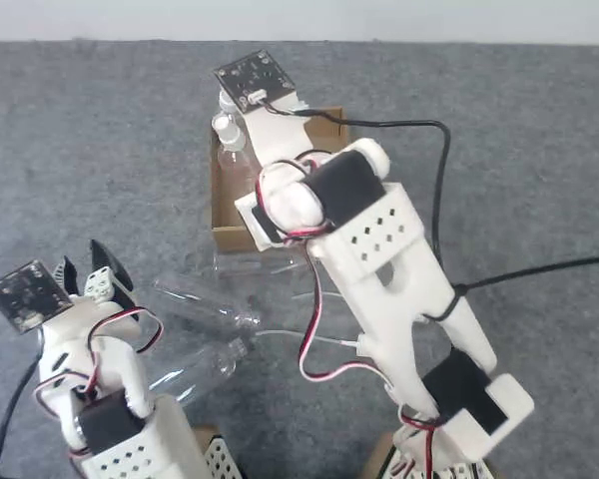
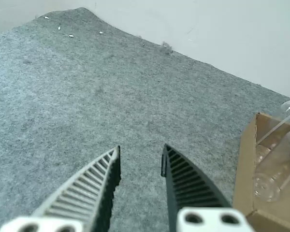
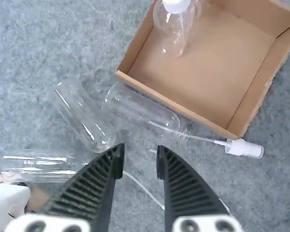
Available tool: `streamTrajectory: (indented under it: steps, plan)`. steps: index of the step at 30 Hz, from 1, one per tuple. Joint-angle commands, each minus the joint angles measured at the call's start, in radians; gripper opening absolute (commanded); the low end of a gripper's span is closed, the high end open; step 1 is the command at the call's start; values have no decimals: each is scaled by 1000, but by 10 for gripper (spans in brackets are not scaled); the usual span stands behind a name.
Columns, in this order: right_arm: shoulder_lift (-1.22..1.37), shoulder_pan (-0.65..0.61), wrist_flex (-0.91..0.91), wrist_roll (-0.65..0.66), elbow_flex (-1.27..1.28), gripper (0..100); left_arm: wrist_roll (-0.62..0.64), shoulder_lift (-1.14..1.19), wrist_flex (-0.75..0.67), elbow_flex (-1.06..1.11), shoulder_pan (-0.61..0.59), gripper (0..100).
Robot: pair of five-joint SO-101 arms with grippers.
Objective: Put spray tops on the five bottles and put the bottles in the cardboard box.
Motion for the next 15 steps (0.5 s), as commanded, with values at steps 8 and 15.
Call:
streamTrajectory:
  steps: [8, 15]
  plan:
    - [-255, -10, 28, -2, 176, 62, 6, -14, -31, -18, 3, 130]
    - [-375, -10, 21, -2, 290, 62, 6, -14, -40, -15, 3, 130]
